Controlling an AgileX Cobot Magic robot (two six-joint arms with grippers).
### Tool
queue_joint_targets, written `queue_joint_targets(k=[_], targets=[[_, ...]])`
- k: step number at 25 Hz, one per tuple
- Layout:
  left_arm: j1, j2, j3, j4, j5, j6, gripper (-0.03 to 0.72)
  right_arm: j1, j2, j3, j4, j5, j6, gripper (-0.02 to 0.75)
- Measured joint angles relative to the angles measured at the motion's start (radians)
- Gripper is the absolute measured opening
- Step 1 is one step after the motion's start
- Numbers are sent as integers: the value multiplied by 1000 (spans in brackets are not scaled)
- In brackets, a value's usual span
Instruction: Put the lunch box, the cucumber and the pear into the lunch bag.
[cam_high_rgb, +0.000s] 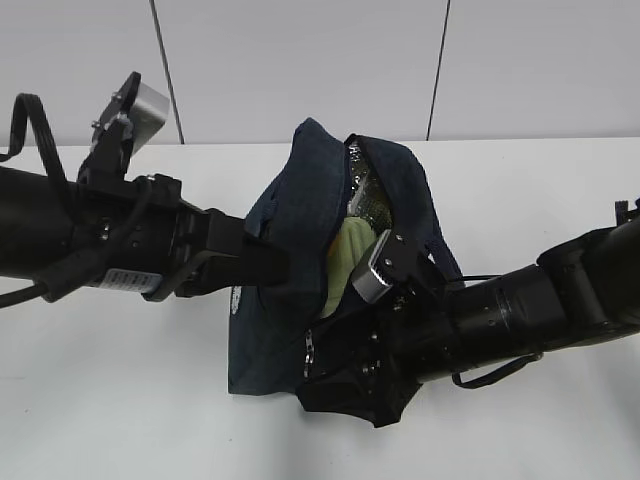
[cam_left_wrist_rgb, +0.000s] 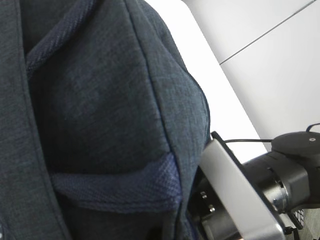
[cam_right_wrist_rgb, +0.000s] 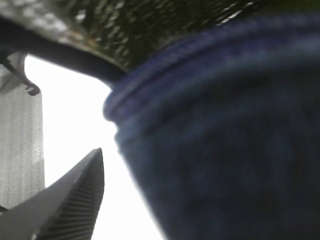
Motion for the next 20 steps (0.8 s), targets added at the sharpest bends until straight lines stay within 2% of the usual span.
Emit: queue_joint_targets(k=[20], targets=[[0, 2, 0, 1, 6, 3, -15, 2, 6, -31, -10, -21, 108, 532]])
